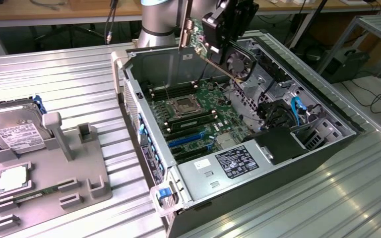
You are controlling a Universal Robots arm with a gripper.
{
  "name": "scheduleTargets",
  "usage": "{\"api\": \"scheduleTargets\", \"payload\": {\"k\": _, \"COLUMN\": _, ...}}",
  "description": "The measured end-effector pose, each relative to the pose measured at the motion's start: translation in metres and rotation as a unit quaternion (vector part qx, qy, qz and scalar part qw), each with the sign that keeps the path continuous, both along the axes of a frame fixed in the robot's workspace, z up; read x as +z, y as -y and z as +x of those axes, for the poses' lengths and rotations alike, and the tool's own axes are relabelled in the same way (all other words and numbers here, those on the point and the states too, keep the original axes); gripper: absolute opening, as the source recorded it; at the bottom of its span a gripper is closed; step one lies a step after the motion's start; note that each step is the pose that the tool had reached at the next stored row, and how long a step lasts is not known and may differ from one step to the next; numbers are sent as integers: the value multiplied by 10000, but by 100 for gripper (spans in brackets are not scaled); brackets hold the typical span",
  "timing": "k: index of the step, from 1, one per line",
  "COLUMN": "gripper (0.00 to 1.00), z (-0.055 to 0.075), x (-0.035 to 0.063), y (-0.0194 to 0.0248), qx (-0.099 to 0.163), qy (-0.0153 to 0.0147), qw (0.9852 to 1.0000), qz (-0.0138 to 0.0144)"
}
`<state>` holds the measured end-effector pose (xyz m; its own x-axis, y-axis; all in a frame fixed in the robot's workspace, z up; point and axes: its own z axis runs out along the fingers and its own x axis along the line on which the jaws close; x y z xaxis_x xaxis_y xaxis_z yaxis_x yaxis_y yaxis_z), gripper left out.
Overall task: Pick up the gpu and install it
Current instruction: 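Insert the gpu into the slot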
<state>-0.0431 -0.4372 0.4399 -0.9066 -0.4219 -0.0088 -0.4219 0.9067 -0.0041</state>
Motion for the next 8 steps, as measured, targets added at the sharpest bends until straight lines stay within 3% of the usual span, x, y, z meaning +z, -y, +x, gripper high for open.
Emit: {"api": "scheduleTargets", "payload": {"k": 8, "gripper": 28, "z": -2, "x": 0, "y": 0, "qx": 409, "qy": 0, "qw": 9992, "qz": 0}}
